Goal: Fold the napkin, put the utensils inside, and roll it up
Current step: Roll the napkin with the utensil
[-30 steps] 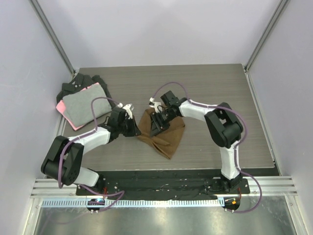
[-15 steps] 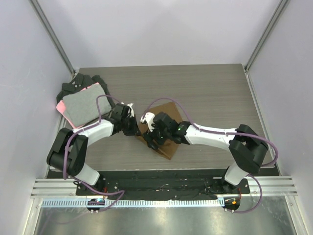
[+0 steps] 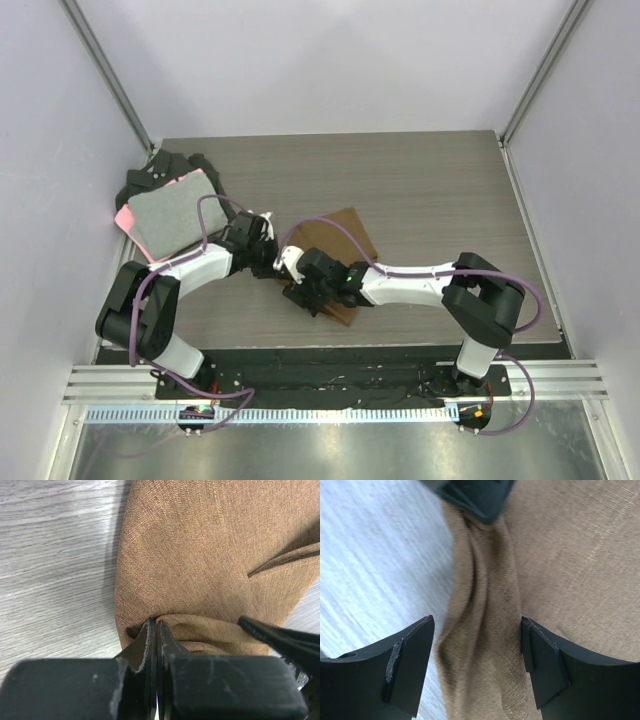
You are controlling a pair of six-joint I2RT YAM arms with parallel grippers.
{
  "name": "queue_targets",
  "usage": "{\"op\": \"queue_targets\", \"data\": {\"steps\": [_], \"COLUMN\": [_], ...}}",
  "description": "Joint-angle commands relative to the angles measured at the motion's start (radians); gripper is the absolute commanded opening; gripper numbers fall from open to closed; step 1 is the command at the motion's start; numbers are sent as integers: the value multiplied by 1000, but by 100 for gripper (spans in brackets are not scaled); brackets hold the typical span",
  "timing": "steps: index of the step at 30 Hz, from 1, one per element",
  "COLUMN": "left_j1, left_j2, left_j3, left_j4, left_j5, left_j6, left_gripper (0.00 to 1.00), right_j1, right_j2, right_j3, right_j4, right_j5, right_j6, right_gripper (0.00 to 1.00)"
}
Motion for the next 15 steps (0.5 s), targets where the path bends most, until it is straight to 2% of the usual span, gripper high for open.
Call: {"op": "queue_targets", "data": {"steps": [1, 7, 11, 14, 15], "left_j1": [-1, -1, -1, -1, -1], "left_j2": [-8, -11, -11, -13, -13], "left_j3": [28, 33, 35, 33, 33], "left_j4": [-32, -39, -42, -42, -40], "left_j5": [-1, -1, -3, -3, -1], "left_j6": [8, 9, 11, 9, 8], "left_gripper": [0, 0, 0, 0, 0], "right_j1": [27, 58, 75, 90, 92], "right_j2": [-19, 10, 30, 37, 43], "right_j3": [18, 15, 9, -5, -11], "right_j4": [37, 18, 12, 17, 17], "right_j5": [34, 92, 132, 161, 167], "right_j6": [7, 12, 14, 14, 14], "right_gripper": [76, 74, 69, 59, 52]}}
